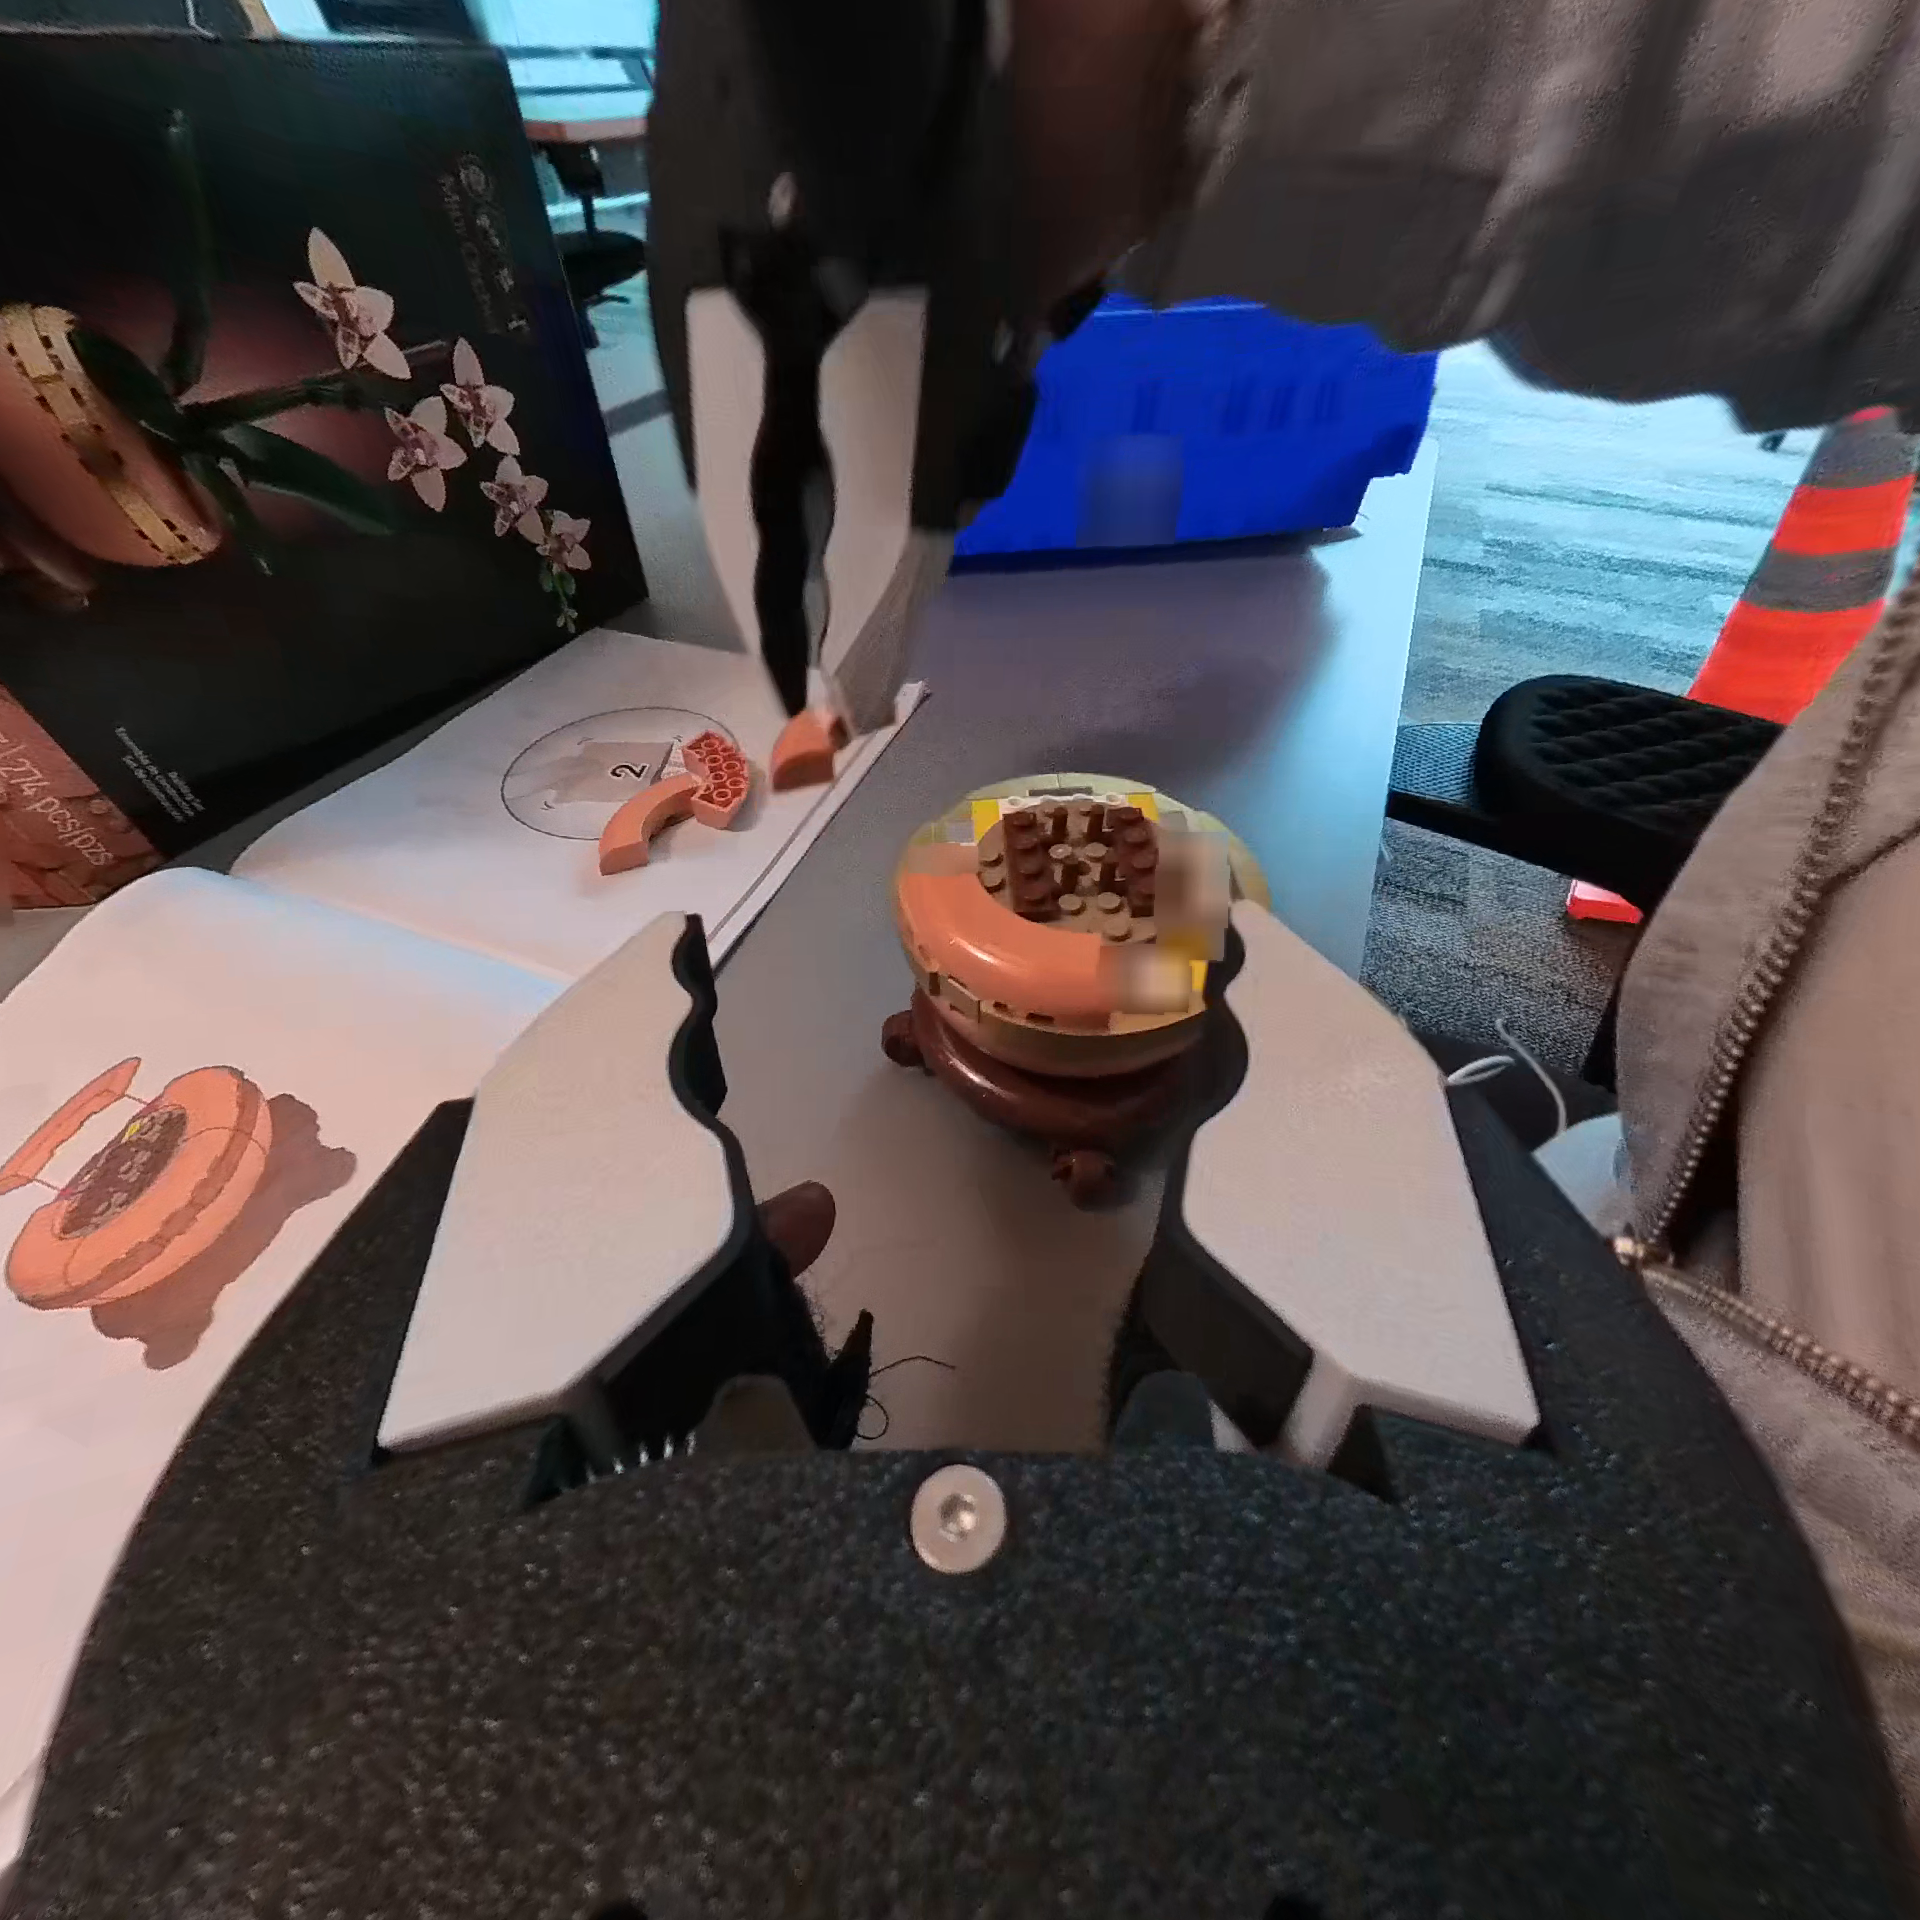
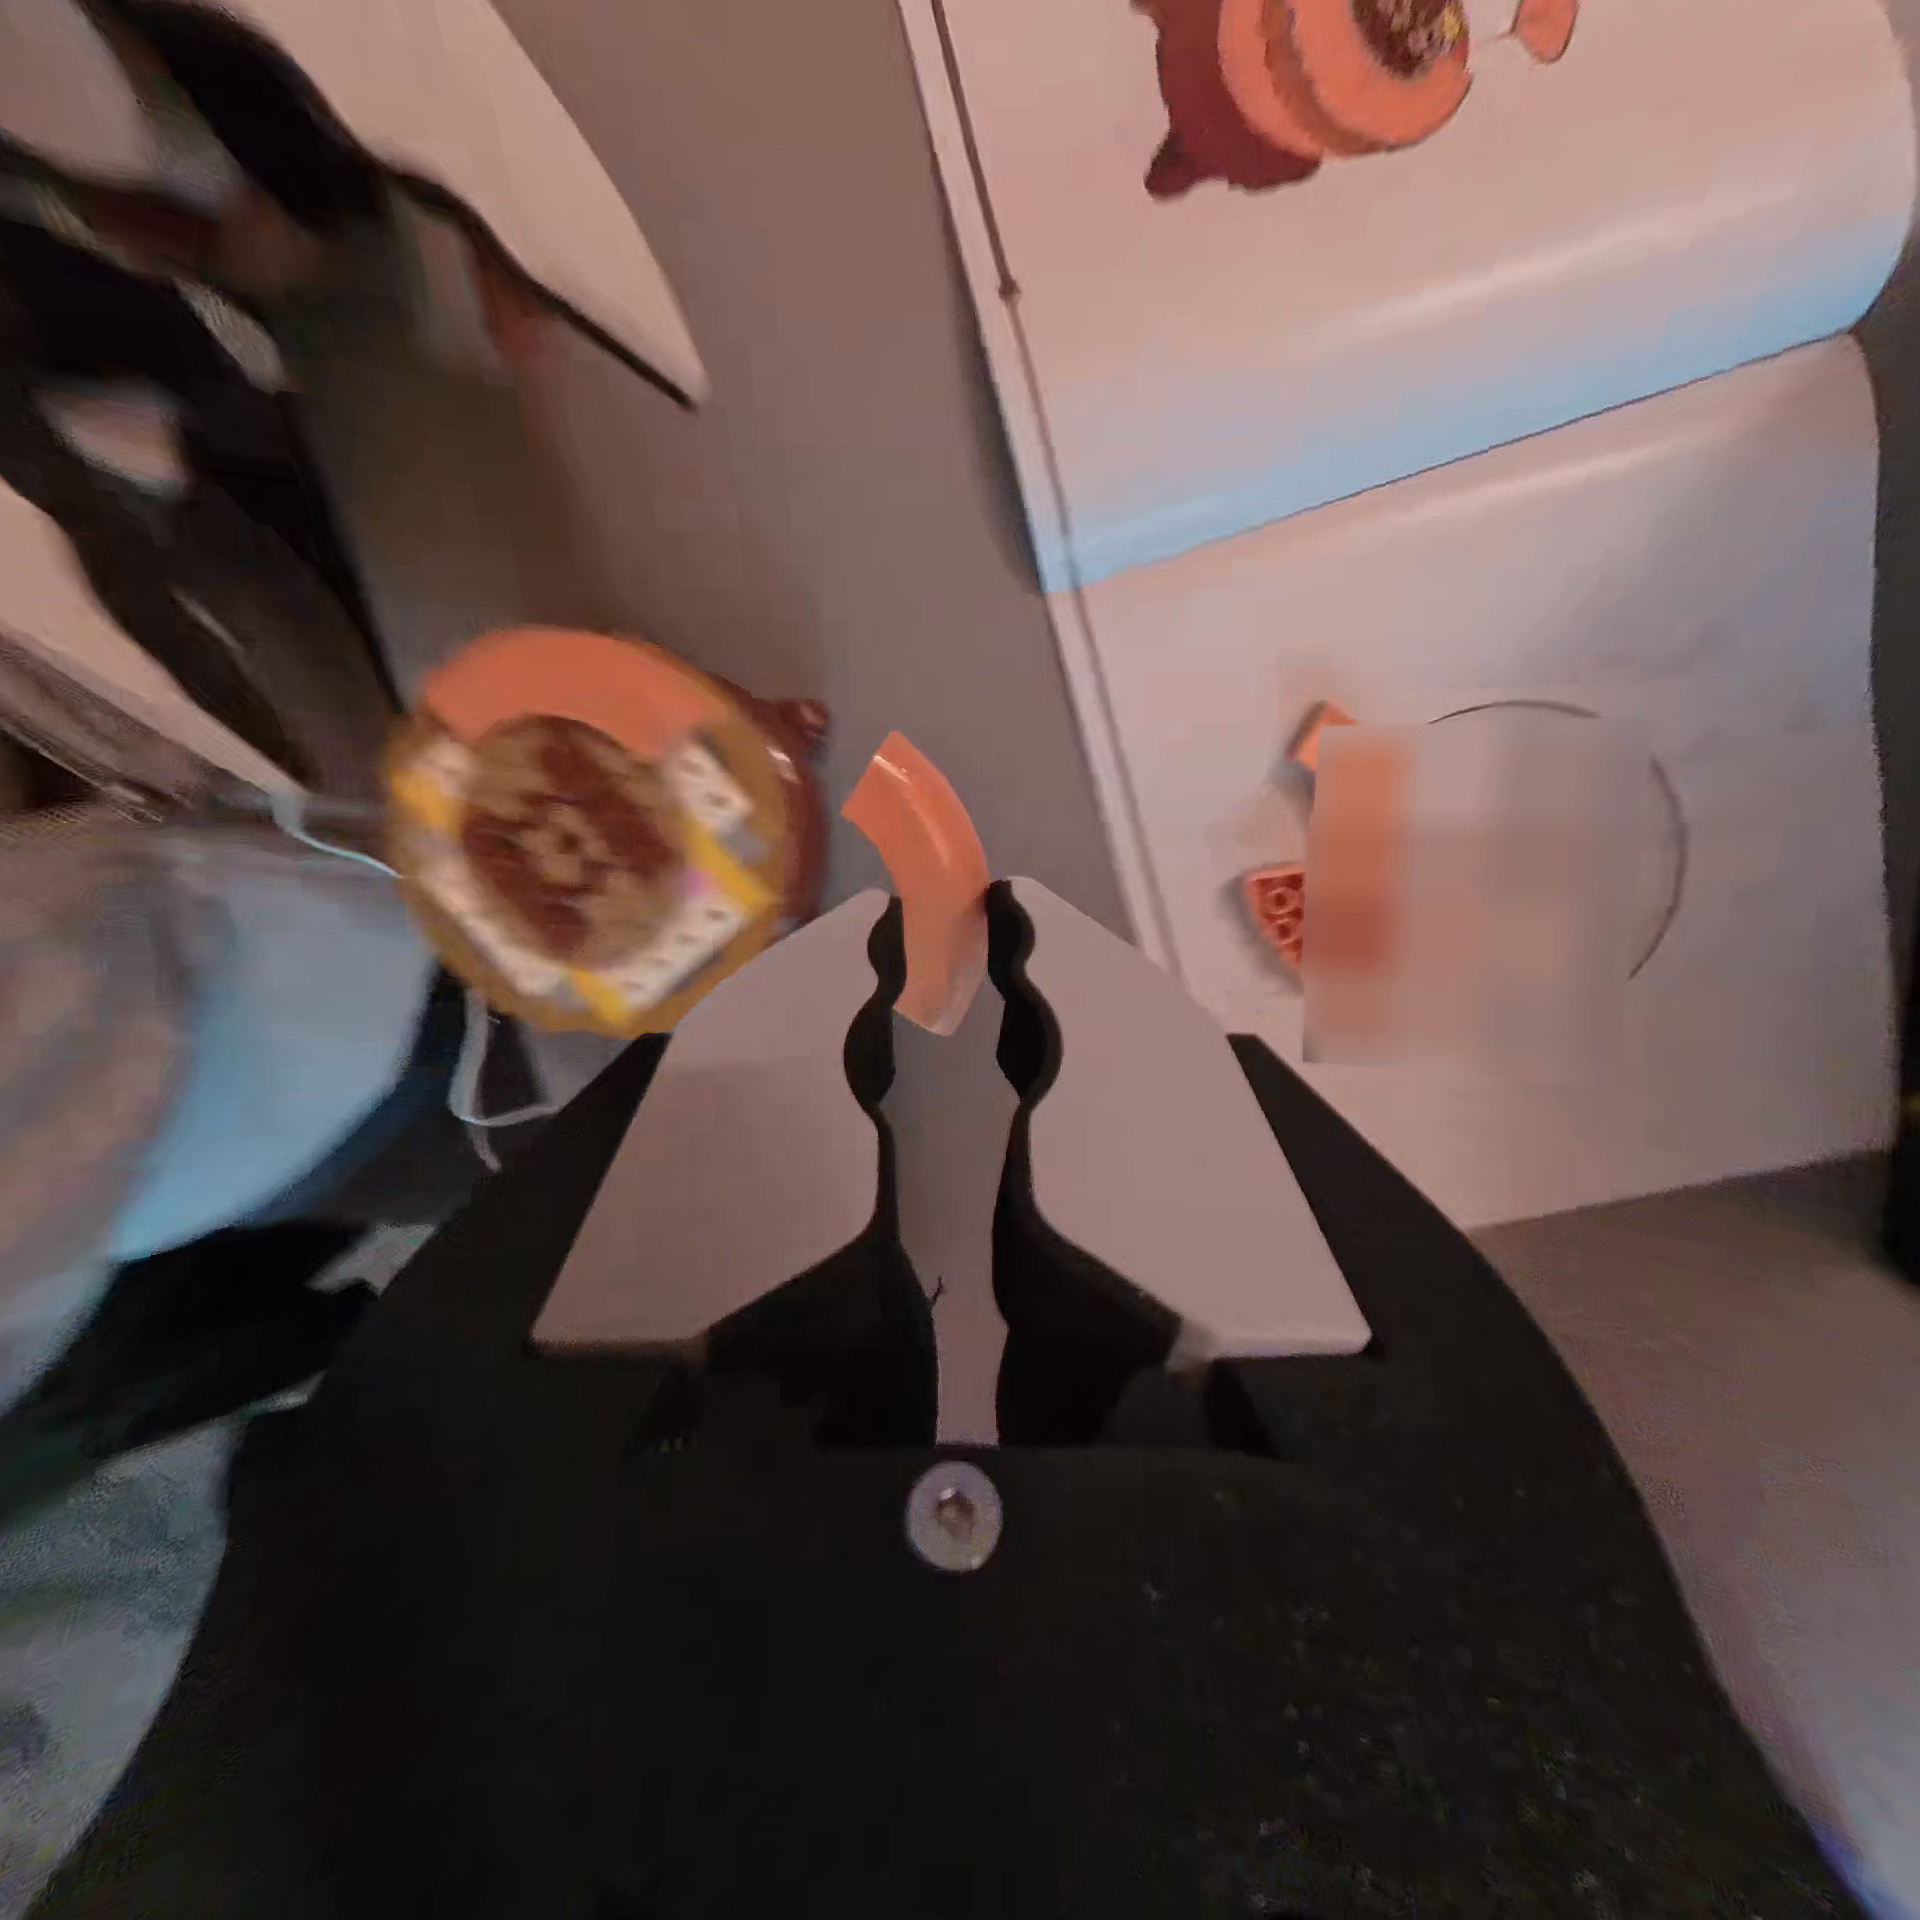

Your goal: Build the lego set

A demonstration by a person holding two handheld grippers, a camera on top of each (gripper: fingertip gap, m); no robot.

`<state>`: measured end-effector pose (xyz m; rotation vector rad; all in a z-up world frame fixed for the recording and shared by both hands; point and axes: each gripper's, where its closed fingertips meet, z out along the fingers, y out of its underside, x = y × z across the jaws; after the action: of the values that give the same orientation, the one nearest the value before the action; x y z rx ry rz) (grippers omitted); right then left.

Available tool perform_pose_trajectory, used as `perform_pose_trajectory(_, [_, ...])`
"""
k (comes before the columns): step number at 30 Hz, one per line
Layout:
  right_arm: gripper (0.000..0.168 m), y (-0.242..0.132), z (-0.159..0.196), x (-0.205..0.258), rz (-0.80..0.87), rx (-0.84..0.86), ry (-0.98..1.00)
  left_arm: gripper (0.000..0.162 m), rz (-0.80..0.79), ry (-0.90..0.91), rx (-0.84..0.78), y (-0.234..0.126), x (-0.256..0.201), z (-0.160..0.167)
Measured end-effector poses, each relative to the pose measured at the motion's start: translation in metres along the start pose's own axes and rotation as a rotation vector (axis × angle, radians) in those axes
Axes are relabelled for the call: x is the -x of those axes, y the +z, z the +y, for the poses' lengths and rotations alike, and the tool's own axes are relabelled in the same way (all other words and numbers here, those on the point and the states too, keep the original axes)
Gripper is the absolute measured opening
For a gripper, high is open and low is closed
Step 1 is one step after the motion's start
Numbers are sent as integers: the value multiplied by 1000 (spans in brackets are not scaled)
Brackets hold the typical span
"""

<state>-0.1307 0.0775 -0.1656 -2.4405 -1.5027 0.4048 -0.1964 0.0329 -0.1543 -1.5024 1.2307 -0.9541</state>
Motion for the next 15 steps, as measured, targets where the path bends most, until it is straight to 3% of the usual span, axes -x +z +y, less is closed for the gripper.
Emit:
perform_pose_trajectory(5, [15, -4, 4, 34, 54, 69, 113, 92, 27, 32, 54, 11, -20, 6])
perform_pose_trajectory(15, [15, 7, 4, 42, 148, 95, 200, 88, -11, 86, 78, 19, -26, 13])
